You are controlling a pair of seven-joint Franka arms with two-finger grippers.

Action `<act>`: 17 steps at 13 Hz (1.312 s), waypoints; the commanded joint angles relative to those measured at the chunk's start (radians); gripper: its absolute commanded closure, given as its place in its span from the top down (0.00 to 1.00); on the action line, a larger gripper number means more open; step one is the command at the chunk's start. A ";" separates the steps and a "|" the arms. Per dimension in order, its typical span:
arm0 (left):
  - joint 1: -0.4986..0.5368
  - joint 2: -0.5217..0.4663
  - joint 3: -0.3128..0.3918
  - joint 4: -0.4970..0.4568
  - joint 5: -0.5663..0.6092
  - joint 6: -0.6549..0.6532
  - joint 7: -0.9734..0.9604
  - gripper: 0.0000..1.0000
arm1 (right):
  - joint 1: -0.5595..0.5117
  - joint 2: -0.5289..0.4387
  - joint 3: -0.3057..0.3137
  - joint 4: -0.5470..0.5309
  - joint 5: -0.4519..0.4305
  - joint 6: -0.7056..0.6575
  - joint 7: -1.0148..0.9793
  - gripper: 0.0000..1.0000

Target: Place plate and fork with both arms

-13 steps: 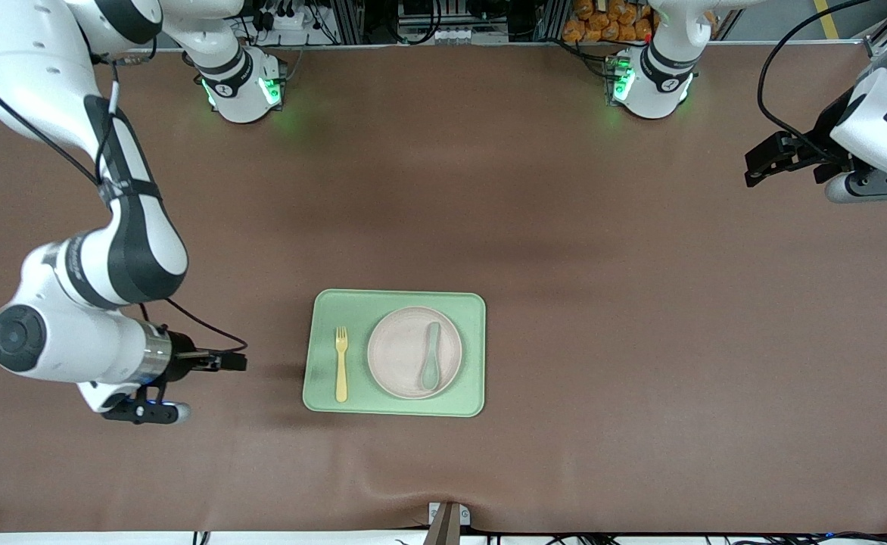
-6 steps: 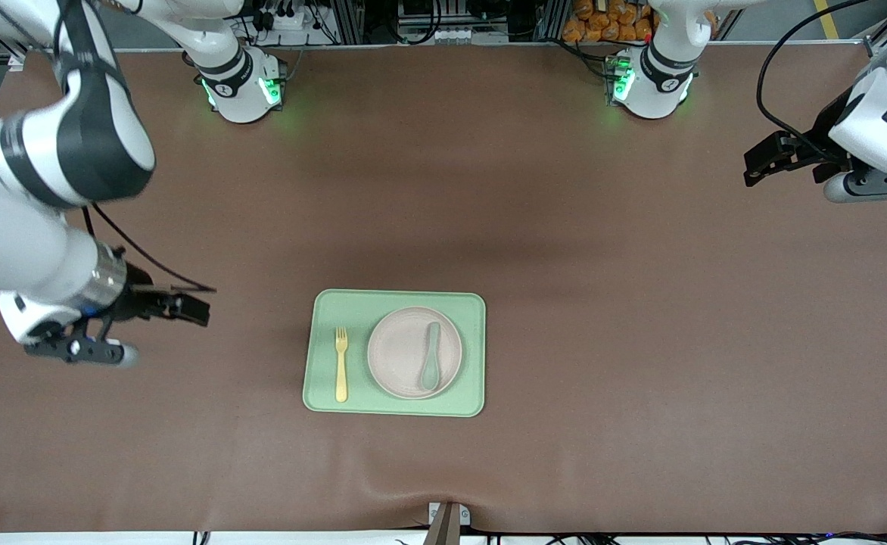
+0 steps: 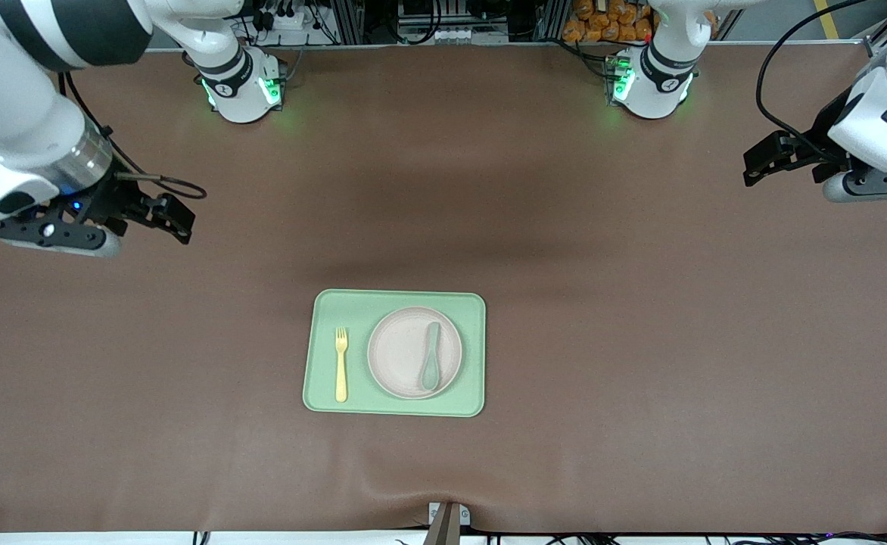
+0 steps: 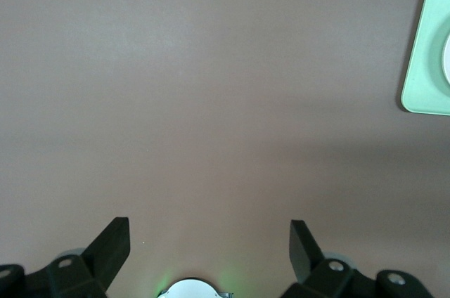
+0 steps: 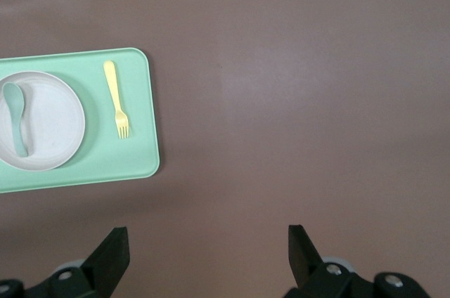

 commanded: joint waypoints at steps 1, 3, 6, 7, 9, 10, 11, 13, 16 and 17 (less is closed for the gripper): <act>-0.002 -0.018 -0.004 0.002 0.021 -0.012 0.021 1.00 | -0.017 -0.031 0.005 -0.026 -0.011 -0.006 0.014 1.00; -0.001 -0.026 -0.010 0.001 0.019 -0.012 0.021 1.00 | -0.043 -0.025 0.000 -0.006 -0.003 -0.019 0.008 1.00; -0.001 -0.046 -0.013 0.002 0.019 -0.013 0.023 1.00 | -0.112 -0.024 -0.077 -0.004 0.144 -0.009 -0.234 1.00; -0.001 -0.047 -0.013 0.001 0.019 -0.015 0.024 1.00 | -0.067 -0.030 -0.151 -0.004 0.141 -0.025 -0.359 1.00; 0.001 -0.044 -0.010 0.017 0.021 -0.016 0.047 1.00 | -0.016 -0.031 -0.215 0.012 0.112 -0.078 -0.392 1.00; 0.004 -0.044 -0.010 0.019 0.019 -0.018 0.057 1.00 | -0.020 -0.033 -0.215 0.026 0.079 -0.101 -0.391 1.00; 0.004 -0.044 -0.010 0.019 0.021 -0.019 0.057 1.00 | -0.026 -0.051 -0.219 0.017 0.088 -0.103 -0.388 1.00; 0.004 -0.044 -0.010 0.021 0.021 -0.018 0.058 1.00 | -0.019 -0.088 -0.204 -0.001 0.101 -0.106 -0.279 1.00; 0.005 -0.046 -0.007 0.022 0.021 -0.019 0.060 1.00 | 0.001 -0.047 -0.213 0.029 0.095 -0.103 -0.263 1.00; 0.005 -0.046 -0.009 0.024 0.021 -0.019 0.057 1.00 | 0.003 -0.012 -0.234 0.090 0.103 -0.114 -0.300 1.00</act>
